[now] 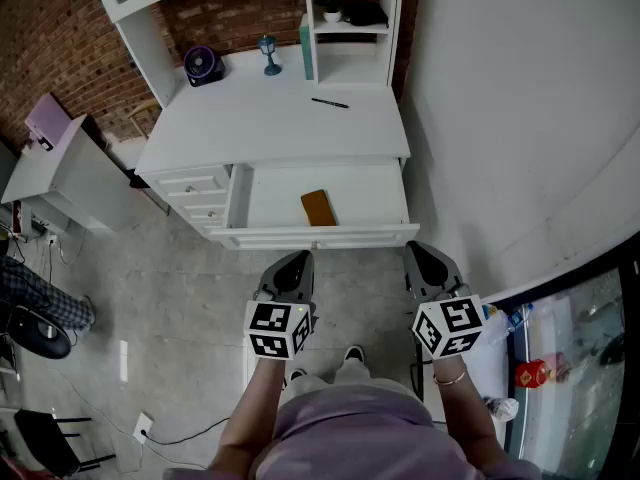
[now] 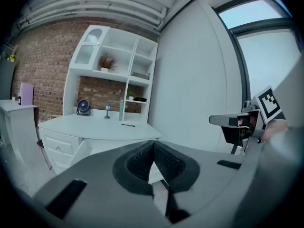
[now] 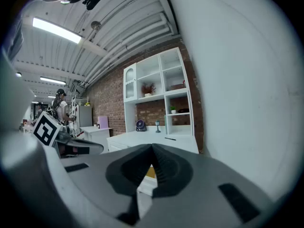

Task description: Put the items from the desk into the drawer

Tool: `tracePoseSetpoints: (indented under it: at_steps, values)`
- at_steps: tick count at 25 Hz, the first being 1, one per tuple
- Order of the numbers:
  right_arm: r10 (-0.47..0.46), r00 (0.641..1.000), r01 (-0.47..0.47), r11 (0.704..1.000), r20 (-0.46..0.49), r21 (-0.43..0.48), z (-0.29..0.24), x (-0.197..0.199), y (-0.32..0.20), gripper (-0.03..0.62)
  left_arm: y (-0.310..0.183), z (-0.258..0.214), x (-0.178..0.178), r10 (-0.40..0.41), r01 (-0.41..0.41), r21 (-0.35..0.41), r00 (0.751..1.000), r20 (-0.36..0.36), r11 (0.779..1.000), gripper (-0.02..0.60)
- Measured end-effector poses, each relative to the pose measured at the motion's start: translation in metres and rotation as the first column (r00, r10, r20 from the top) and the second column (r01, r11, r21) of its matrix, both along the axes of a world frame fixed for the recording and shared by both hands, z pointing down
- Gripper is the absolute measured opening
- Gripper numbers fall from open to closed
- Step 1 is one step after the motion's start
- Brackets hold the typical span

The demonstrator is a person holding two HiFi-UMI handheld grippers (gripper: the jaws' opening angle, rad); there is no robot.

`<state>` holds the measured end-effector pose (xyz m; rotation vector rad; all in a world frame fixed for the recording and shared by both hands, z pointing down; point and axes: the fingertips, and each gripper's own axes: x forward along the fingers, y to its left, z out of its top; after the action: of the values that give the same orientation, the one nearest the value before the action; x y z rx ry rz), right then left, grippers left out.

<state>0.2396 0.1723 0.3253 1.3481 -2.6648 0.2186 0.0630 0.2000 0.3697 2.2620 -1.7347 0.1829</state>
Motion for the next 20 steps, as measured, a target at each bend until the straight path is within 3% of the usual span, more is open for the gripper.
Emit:
tracePoseSetpoints:
  at_steps: [11, 20]
  values:
    - [-0.021, 1.000, 0.021, 1.000, -0.001, -0.007, 0.006, 0.022, -0.005, 0.003, -0.012, 0.003, 0.028, -0.003, 0.003, -0.005, 1.000, 0.013, 1.000, -0.002]
    - [-0.026, 0.999, 0.026, 1.000, 0.019, -0.012, 0.013, 0.034, -0.006, 0.003, -0.009, 0.004, 0.030, -0.034, 0.034, -0.006, 0.999, 0.035, 0.999, -0.002]
